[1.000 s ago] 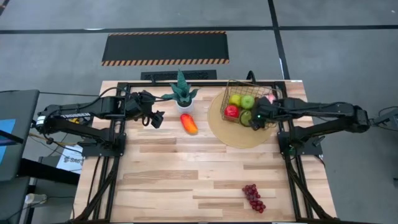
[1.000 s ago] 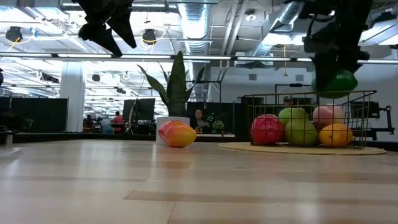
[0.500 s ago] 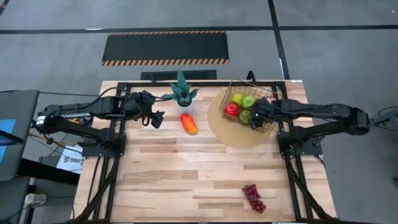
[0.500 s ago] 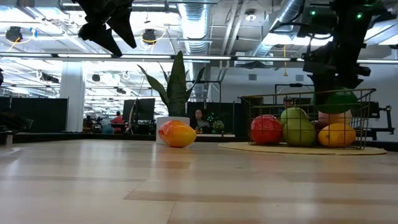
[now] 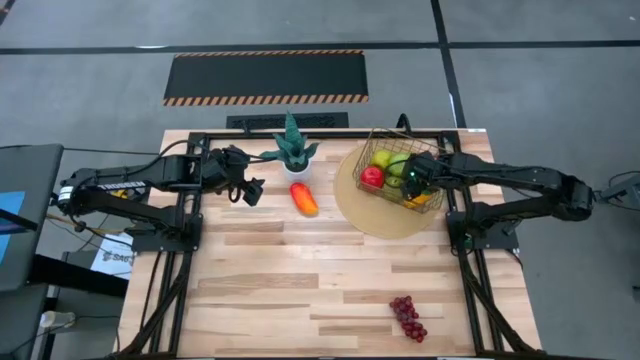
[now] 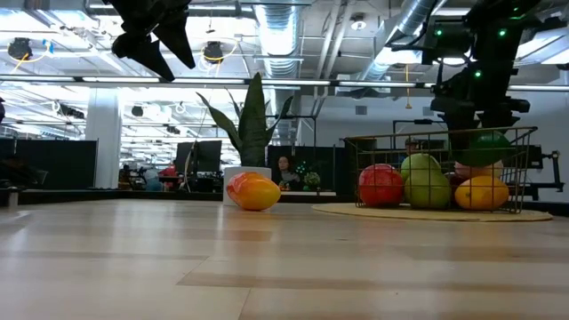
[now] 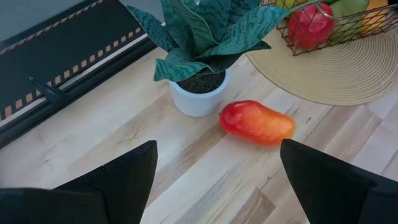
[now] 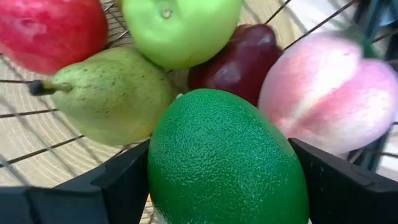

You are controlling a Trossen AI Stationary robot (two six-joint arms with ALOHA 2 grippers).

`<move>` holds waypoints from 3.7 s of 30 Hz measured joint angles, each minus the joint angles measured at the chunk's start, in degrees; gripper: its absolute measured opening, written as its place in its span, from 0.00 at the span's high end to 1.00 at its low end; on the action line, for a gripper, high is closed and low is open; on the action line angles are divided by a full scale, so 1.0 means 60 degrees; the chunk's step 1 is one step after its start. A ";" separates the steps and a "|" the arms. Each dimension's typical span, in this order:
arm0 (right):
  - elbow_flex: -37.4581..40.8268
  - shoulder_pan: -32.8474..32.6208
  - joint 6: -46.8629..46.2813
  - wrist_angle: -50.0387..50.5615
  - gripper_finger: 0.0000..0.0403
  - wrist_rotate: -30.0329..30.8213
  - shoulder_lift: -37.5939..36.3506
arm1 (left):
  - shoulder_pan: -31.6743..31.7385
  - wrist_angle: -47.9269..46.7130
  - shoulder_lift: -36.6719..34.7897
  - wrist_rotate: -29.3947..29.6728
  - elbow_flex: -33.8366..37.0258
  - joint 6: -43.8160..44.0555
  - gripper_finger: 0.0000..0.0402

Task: Build produce basket
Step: Put the lime into the wire basket, then put the orange mango into the wire basket

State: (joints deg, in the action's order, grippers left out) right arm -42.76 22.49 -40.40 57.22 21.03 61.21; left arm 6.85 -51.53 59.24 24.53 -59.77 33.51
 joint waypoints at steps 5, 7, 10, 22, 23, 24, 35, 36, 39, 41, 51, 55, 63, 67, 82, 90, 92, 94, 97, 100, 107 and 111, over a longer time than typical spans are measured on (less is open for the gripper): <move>0.0000 0.0162 0.0314 -0.0075 0.11 -0.0338 0.0000 | -0.0003 0.0000 0.0003 0.0001 0.0000 0.0024 0.19; 0.0000 0.0162 0.0328 -0.0075 0.11 -0.0344 0.0000 | -0.0003 0.0004 0.0000 0.0001 0.0000 0.0027 0.19; 0.0000 0.0159 0.0677 -0.0088 0.11 -0.0356 0.0000 | -0.0003 0.0004 0.0002 0.0003 0.0003 0.0024 0.19; 0.0000 0.0133 0.1566 -0.0177 0.11 -0.0731 0.0000 | -0.0003 0.0011 0.0000 0.0044 0.0004 0.0027 0.19; 0.0000 0.0133 0.1569 -0.0174 0.11 -0.0728 0.0000 | -0.0003 0.0011 0.0002 0.0051 0.0002 0.0027 0.19; 0.0000 0.0133 0.1580 -0.0173 0.11 -0.0721 0.0000 | 0.0000 0.0011 0.0000 0.0050 0.0002 0.0027 0.19; -0.0004 0.0179 0.1151 -0.0115 0.11 -0.0979 0.0000 | 0.0001 0.0015 0.0000 0.0074 0.0003 0.0129 0.19; -0.0004 0.0239 0.0984 -0.0115 0.11 -0.0990 0.0000 | -0.0001 0.0015 0.0000 0.0074 0.0002 0.0133 0.19; -0.0004 0.0370 0.0832 -0.0099 0.10 -0.1053 0.0000 | 0.0000 0.0015 0.0000 0.0074 0.0004 0.0133 0.19; -0.0004 0.0518 0.0830 -0.0093 0.09 -0.1253 0.0000 | 0.0001 0.0015 0.0002 0.0077 0.0000 0.0133 0.19; -0.0004 0.0906 0.1034 -0.0082 0.02 -0.1547 0.0000 | -0.0003 0.0013 0.0002 0.0103 0.0000 0.0133 0.19; -0.0004 0.0913 0.0978 -0.0082 0.03 -0.1532 0.0000 | 0.0001 0.0015 0.0000 0.0099 0.0000 0.0133 0.19; -0.0016 0.0946 0.0393 0.0061 0.01 -0.1697 0.0000 | 0.0001 0.0012 0.0001 0.0095 0.0001 0.0133 0.19; -0.0329 0.1033 0.0377 0.0185 0.02 -0.2209 -0.0005 | -0.0002 0.0011 0.0000 0.0092 0.0000 0.0207 0.19; -0.3835 -0.0628 0.0343 -0.2166 0.03 -0.2053 0.0897 | -0.0002 0.0005 0.0001 0.0023 0.0003 0.0371 0.19; -0.4641 -0.1711 0.0492 -0.4341 0.03 -0.2017 0.3722 | -0.0003 0.0000 0.0000 0.0019 0.0000 0.0416 0.19; -0.5054 -0.1825 0.0528 -0.4558 0.03 -0.2013 0.4503 | -0.0001 0.0000 0.0000 0.0015 0.0002 0.0457 0.19; -0.5522 -0.1937 0.0722 -0.4601 0.03 -0.1988 0.5264 | -0.0001 0.0000 0.0000 0.0012 0.0000 0.0461 0.19; -0.6222 -0.2098 0.0943 -0.4572 0.03 -0.1966 0.6270 | 0.0000 -0.0010 0.0003 -0.0004 0.0001 0.0525 0.19; -0.6841 -0.2209 0.0965 -0.4590 0.03 -0.1963 0.7109 | -0.0003 -0.0026 0.0000 -0.0006 0.0000 0.0564 0.19; -0.7789 -0.2322 0.0994 -0.4571 0.03 -0.1709 0.8598 | -0.0003 -0.0040 0.0004 -0.0002 0.0004 0.0637 0.19; -0.7912 -0.2311 0.0994 -0.4926 0.03 -0.1700 0.9175 | -0.0003 -0.0040 0.0004 0.0012 0.0004 0.0639 0.19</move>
State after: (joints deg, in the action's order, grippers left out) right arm -90.24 8.62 -34.44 27.67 10.83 116.26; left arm 6.83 -51.77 59.27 24.60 -59.75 37.34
